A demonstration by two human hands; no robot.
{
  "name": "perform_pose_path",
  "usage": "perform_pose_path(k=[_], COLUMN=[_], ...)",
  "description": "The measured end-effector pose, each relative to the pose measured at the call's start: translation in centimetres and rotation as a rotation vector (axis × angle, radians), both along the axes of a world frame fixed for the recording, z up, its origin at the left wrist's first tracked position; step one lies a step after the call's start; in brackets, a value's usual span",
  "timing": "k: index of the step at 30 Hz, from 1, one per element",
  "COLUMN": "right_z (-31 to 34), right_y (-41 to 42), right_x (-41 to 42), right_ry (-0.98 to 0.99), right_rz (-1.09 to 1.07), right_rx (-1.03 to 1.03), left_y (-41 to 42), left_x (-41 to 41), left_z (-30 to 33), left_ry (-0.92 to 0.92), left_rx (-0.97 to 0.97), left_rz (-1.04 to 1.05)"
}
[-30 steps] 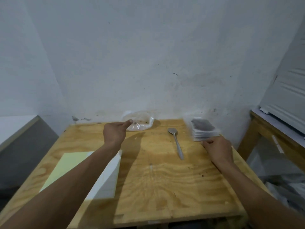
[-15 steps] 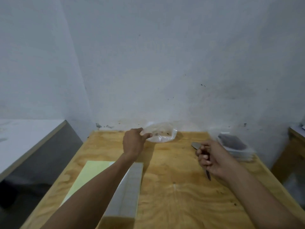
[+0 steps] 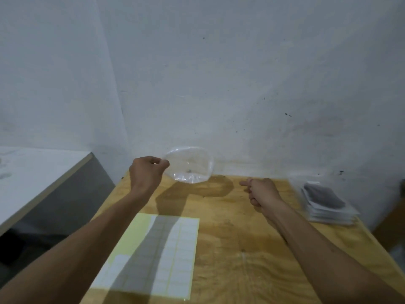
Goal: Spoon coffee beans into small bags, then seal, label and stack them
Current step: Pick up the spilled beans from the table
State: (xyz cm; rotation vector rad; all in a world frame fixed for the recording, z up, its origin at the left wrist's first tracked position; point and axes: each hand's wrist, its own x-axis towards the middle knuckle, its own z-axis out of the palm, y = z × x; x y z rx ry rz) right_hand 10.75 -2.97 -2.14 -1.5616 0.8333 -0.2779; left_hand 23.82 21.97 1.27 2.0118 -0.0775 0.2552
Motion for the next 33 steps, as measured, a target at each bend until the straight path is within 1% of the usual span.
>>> perform_pose_path(k=[2, 4, 6, 9, 10, 11, 12, 13, 14, 15, 16, 17, 18, 21, 22, 23, 26, 30, 33], right_z=[0.1, -0.3, -0.6, -0.9, -0.9, -0.6, -0.5, -0.3, -0.1, 0.3, 1.0, 1.9, 2.7, 5.1, 5.6, 6.0, 7.0, 8.2, 8.9], right_y=[0.5, 0.9, 1.8, 3.1, 3.4, 3.8, 4.0, 4.0, 3.8, 3.6, 3.5, 3.3, 3.0, 2.4, 2.0, 1.7, 0.4, -2.7, -4.9], right_x=[0.7, 1.8, 2.7, 4.1, 4.6, 4.9, 5.3, 5.5, 5.6, 5.4, 4.9, 4.2, 3.3, -0.3, -1.5, -2.8, -6.5, -12.4, -17.9], right_ry=[0.074, 0.071, 0.059, 0.061, 0.051, 0.044, 0.047, 0.05, 0.019, -0.039, -0.095, -0.133, -0.142, -0.105, -0.123, -0.155, -0.216, -0.196, -0.175], right_rz=[-0.029, -0.021, 0.016, 0.093, 0.105, 0.092, 0.061, 0.027, 0.001, -0.009, -0.009, 0.005, 0.022, -0.008, -0.023, -0.024, -0.074, -0.238, -0.346], right_rx=[-0.21, -0.414, -0.503, -0.569, -0.553, -0.484, -0.368, -0.202, -0.01, 0.139, 0.207, 0.198, 0.111, -0.385, -0.512, -0.583, -0.605, -0.502, -0.517], left_y=[1.2, 1.8, 2.0, 1.7, 1.6, 1.4, 1.2, 1.0, 0.7, 0.4, 0.0, -0.4, -0.9, -2.7, -3.3, -4.1, -6.4, -10.3, -13.9], left_x=[0.2, 0.3, 0.4, 0.6, 0.7, 0.7, 0.6, 0.5, 0.3, 0.1, -0.1, -0.3, -0.5, -1.8, -2.3, -2.9, -5.2, -9.5, -13.6], left_z=[0.4, 0.4, 0.2, -0.4, -0.5, -0.7, -0.9, -1.0, -1.0, -1.0, -0.9, -0.9, -0.8, -0.2, 0.0, 0.2, 0.5, 1.2, 2.2], left_ry=[0.012, 0.021, 0.04, 0.076, 0.09, 0.104, 0.116, 0.126, 0.133, 0.141, 0.152, 0.166, 0.173, 0.178, 0.179, 0.181, 0.174, 0.163, 0.152], left_rx=[-0.014, -0.019, -0.026, -0.042, -0.05, -0.06, -0.073, -0.08, -0.08, -0.073, -0.067, -0.057, -0.05, -0.049, -0.058, -0.069, -0.074, -0.091, -0.097], left_rz=[0.022, 0.026, 0.032, 0.039, 0.034, 0.019, 0.002, -0.016, -0.032, -0.051, -0.072, -0.095, -0.114, -0.158, -0.173, -0.192, -0.261, -0.419, -0.541])
